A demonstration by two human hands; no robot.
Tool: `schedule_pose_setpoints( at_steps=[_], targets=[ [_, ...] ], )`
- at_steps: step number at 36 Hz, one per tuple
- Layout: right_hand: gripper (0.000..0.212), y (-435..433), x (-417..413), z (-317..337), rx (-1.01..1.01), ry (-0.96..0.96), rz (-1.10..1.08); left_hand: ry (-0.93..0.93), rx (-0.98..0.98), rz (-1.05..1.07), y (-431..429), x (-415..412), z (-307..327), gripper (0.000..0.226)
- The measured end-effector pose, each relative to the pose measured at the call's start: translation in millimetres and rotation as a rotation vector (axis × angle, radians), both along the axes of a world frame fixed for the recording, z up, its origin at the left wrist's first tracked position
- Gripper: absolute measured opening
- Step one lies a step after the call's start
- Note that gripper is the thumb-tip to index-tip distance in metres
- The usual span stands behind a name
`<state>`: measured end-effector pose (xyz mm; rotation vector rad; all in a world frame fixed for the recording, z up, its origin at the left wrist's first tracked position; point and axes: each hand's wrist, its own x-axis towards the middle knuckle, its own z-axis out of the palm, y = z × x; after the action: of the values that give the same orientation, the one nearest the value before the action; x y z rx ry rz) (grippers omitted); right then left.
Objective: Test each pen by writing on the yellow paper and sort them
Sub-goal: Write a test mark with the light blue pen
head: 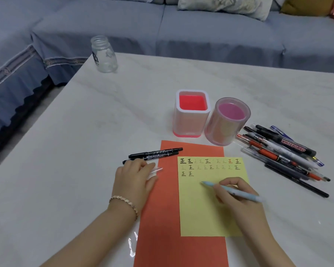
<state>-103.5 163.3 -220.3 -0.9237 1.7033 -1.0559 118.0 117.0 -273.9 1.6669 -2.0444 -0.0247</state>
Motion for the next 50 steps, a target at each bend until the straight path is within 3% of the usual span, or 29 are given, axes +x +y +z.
schedule_pose_setpoints(
  at_steps=[2,6,10,13,17,20,22,24,26,30,36,42,44,50],
  targets=[
    [0.011,1.2,2.1,2.8,-0.007,-0.011,0.025,0.001,0.045,-0.002,-3.2,0.4,0.3,0.012],
    [0.006,2.4,5.8,10.7,-0.04,-0.048,0.085,0.077,0.199,-0.008,-5.7,-6.8,16.9,0.013],
    [0.026,1.7,10.3,26.1,-0.073,-0.239,0.087,0.608,0.363,0.025,5.8,-14.3,45.8,0.006],
    [0.045,0.6,13.3,41.4,-0.081,-0.406,0.088,0.819,0.353,-0.003,15.8,-14.5,67.0,0.017],
    [0.046,-0.5,17.4,56.4,-0.121,-0.465,0.113,0.851,0.309,-0.077,25.6,-8.1,81.8,0.02],
    [0.033,-0.4,21.7,63.2,-0.156,-0.453,0.142,0.836,0.26,-0.078,29.6,-6.1,86.4,0.023],
    [0.039,-0.9,23.7,65.3,-0.169,-0.437,0.158,0.835,0.249,-0.091,30.9,-5.7,90.4,0.015],
    [0.044,-1.2,25.8,66.9,-0.174,-0.423,0.172,0.833,0.237,-0.109,31.9,-4.4,93.3,0.024],
    [0.046,-1.2,28.6,68.1,-0.171,-0.389,0.198,0.795,0.227,-0.138,33.3,-3.2,95.3,0.028],
    [0.038,-2.1,38.4,71.4,-0.157,-0.292,0.259,0.664,0.205,-0.224,37.6,-1.5,97.9,0.012],
    [0.04,-10.0,72.7,79.6,-0.203,-0.255,0.393,0.539,0.212,-0.342,47.3,13.4,107.9,0.024],
    [0.03,-23.4,125.3,95.0,-0.281,-0.188,0.591,0.824,0.318,-0.119,56.2,56.9,132.7,0.02],
    [0.029,-27.3,146.6,101.2,-0.306,-0.227,0.657,0.959,0.414,-0.052,58.7,75.1,148.5,0.013],
    [0.029,-24.9,221.9,115.0,-0.31,-0.286,0.882,1.186,0.711,0.166,74.2,140.7,179.1,0.026]
  ],
)
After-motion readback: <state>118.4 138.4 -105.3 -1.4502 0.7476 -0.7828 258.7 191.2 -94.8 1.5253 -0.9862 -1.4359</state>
